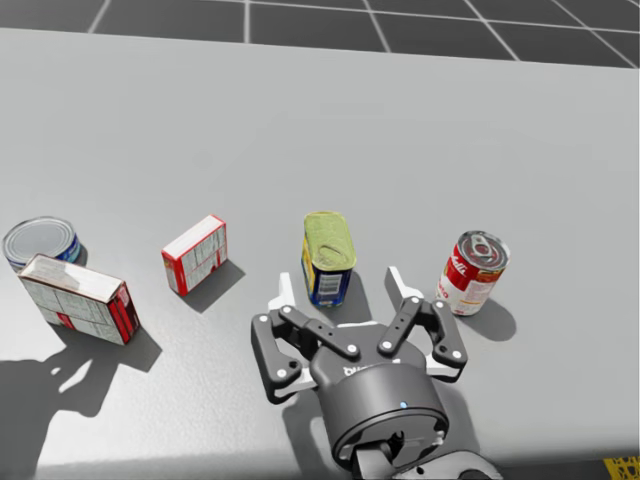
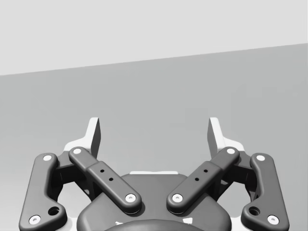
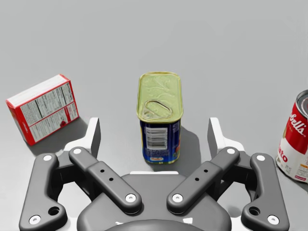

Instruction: Pick up the potted meat can and lift it.

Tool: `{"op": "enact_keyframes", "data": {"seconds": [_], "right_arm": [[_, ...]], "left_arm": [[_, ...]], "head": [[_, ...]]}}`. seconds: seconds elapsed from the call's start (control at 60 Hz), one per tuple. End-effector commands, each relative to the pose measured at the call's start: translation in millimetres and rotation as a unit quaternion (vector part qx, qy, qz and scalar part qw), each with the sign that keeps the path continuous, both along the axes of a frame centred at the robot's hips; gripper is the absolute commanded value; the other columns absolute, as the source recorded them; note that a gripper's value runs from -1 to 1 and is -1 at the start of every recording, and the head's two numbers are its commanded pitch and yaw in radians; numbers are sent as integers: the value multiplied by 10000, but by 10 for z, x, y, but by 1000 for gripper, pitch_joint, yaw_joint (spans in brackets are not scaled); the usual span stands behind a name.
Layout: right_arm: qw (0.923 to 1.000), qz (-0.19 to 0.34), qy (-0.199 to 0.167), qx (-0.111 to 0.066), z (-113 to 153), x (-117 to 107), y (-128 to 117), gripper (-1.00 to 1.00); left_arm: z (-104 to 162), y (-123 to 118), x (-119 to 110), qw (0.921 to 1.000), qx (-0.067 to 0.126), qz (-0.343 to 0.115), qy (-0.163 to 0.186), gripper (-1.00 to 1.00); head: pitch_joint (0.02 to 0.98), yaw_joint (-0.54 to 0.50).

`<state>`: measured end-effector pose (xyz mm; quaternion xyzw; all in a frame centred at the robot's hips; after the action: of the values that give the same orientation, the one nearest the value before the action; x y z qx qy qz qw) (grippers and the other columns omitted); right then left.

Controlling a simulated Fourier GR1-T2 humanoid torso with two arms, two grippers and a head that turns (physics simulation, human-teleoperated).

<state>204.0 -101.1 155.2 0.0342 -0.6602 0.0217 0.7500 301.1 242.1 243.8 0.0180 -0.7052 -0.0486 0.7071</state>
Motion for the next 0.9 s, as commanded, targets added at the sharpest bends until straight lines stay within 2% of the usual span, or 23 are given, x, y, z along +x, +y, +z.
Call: {"op": "enact_keyframes", "data": {"seconds": [0.017, 0.2, 0.317, 0.5, 0.6, 0.633, 0.683, 0.7, 0.717, 0.767, 0.817, 0.9], "right_arm": [[9995, -231, 147, -173, -135, 152, 39, -1000], [9983, -364, 284, -365, -248, 329, 66, -1000], [9977, -452, 379, -321, -285, 438, 79, -1000], [9973, -492, 350, -424, -344, 597, 118, -1000], [9974, -424, 445, -371, -375, 659, 125, -1000], [9975, -426, 345, -451, -385, 667, 129, -1000], [9977, -334, 404, -419, -394, 675, 121, -1000], [9978, -329, 394, -430, -400, 673, 120, -955], [9977, -370, 342, -449, -423, 662, 121, 735], [9977, -350, 362, -444, -418, 657, 117, 997], [9976, -373, 394, -430, -421, 659, 114, 1000], [9974, -383, 390, -466, -424, 651, 117, 1000]], "left_arm": [[1, 3, -2, 10000, -3, 7, 10, -1000], [0, 3, -3, 10000, -4, 11, 23, -1000], [1, 3, -5, 10000, -10, 9, 26, -1000], [4, 3, -3, 10000, -9, 17, 23, -1000], [5, 2, -1, 10000, -9, 18, 21, -1000], [4, 1, -1, 10000, -8, 18, 22, -1000], [4, 1, -1, 10000, -7, 18, 23, -1000], [4, 0, -1, 10000, -6, 18, 23, -1000], [3, 0, -1, 10000, -6, 17, 22, -1000], [3, -1, -1, 10000, -1, 16, 20, -1000], [-1, -1, 1, 9999, 99, 93, -26, -1000], [0, 0, 1, 10000, 60, 59, -5, -1000]], "head": [[814, -153], [813, -153], [810, -156], [806, -158], [803, -161], [802, -162], [799, -163], [797, -164], [795, -165], [788, -166], [770, -168], [719, -169]]}}
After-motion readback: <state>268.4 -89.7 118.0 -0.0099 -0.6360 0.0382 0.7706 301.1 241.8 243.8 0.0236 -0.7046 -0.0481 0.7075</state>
